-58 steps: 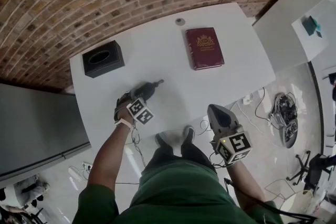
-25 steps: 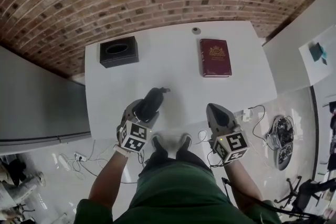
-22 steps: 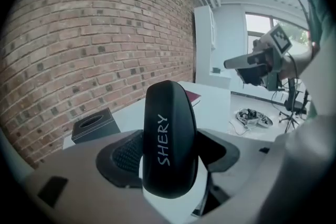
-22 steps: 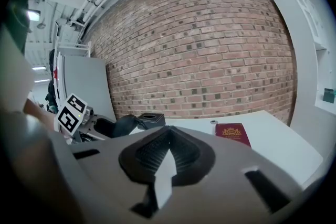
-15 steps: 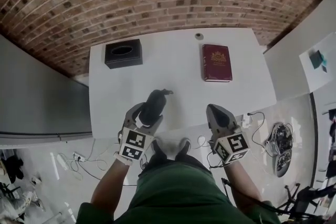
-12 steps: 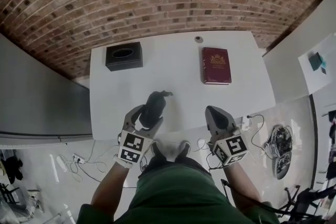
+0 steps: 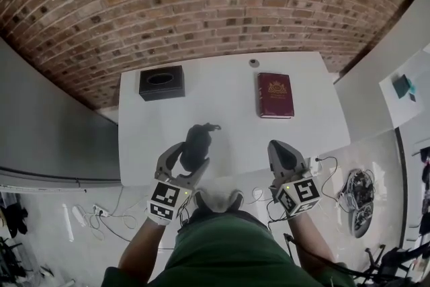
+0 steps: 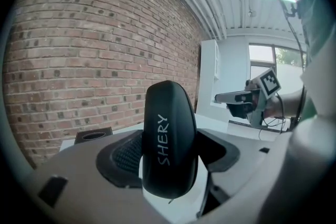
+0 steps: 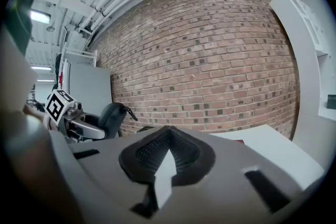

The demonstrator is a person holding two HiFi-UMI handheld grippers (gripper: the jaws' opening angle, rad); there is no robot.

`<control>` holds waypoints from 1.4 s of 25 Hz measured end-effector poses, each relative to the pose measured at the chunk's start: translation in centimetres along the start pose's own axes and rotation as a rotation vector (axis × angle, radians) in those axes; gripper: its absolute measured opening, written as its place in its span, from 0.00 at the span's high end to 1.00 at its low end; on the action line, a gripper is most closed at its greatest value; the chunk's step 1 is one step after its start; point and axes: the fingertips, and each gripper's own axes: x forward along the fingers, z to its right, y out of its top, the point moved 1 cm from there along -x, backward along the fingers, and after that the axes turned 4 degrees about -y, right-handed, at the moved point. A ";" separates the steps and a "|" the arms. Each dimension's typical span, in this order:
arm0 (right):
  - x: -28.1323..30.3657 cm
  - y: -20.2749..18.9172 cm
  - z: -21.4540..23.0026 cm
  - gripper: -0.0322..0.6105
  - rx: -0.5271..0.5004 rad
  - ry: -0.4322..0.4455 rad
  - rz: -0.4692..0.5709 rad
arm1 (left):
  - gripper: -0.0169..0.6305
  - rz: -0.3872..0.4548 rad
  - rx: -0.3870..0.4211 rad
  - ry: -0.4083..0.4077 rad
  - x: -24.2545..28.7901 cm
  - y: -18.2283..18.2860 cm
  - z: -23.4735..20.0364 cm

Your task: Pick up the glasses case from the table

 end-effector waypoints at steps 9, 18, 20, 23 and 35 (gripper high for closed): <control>-0.3 2.1 0.6 0.95 -0.015 -0.015 0.044 | 0.50 0.085 0.016 0.052 -1.7 2.6 -1.7; -0.2 2.9 0.5 0.95 -0.046 -0.025 0.077 | 0.50 0.104 0.012 0.050 -2.0 2.8 -1.9; -0.3 2.9 0.4 0.95 -0.052 -0.023 0.084 | 0.50 0.105 0.012 0.048 -2.0 2.8 -1.8; -0.4 3.1 0.1 0.95 -0.058 -0.015 0.095 | 0.50 0.105 0.020 0.047 -1.9 2.8 -1.9; -0.2 3.4 0.3 0.95 -0.059 -0.004 0.106 | 0.50 0.101 0.025 0.052 -1.4 2.6 -2.3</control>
